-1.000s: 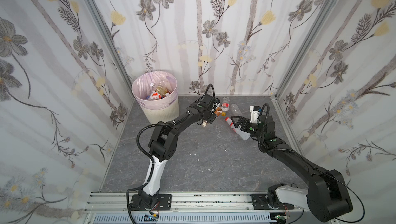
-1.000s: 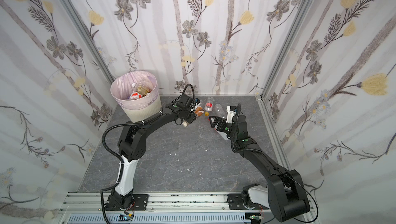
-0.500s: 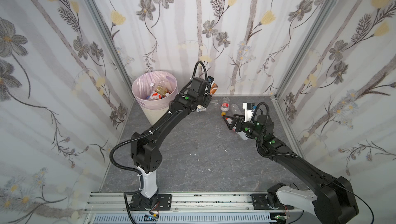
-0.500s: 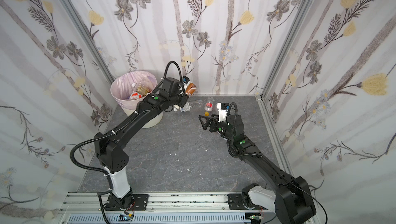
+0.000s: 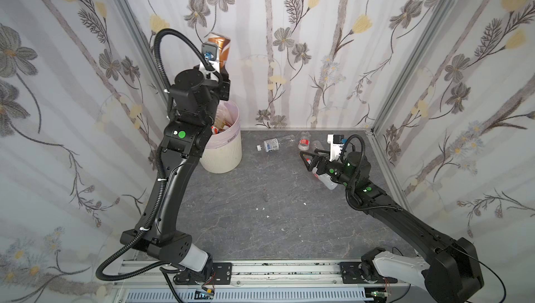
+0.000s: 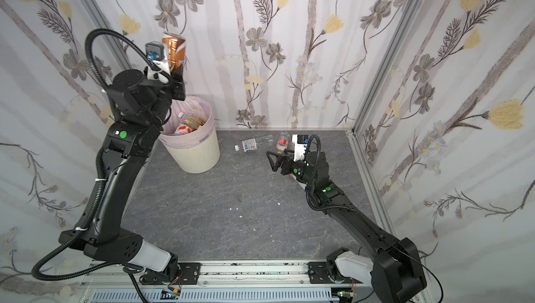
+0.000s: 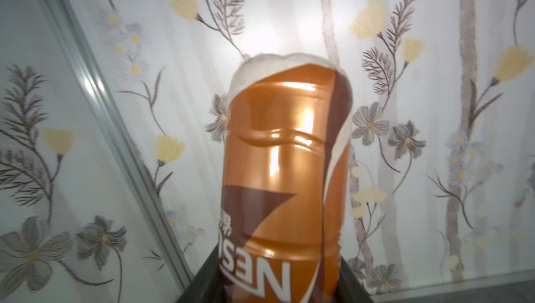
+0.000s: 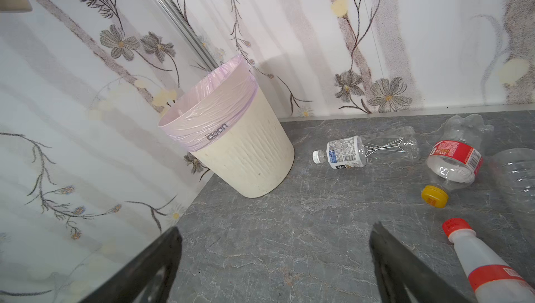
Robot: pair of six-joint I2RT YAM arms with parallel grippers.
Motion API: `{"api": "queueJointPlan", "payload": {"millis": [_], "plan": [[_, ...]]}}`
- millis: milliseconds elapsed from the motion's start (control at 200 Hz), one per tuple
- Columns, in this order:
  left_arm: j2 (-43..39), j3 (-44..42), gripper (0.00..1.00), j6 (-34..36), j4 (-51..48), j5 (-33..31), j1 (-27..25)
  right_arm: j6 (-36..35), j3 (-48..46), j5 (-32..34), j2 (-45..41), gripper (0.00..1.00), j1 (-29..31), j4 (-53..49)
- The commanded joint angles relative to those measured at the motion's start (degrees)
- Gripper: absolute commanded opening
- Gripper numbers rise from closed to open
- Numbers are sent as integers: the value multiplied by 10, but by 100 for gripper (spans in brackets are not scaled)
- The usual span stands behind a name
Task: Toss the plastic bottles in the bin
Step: 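Open the left gripper to drop the Nescafe bottle into the bin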
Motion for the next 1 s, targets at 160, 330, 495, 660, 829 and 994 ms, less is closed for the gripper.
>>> {"api": "queueJointPlan", "payload": {"millis": [160,330,495,660,829,994], "plan": [[40,-155,49,-116,39,81,138,-7,37,2,16,100,14,0],[93,-132,100,-174,-47,63,162,-10,48,5,24,100,23,-3],[41,-56,100,-211,-50,113,151,-9,45,5,34,100,32,-2],[7,-61,100,-190,-49,133,63,1,44,7,48,100,38,13],[7,-120,100,-187,-44,131,-40,-2,50,23,51,100,41,0],[27,-187,100,-199,-29,140,-133,-40,58,105,35,100,40,-64]]}}
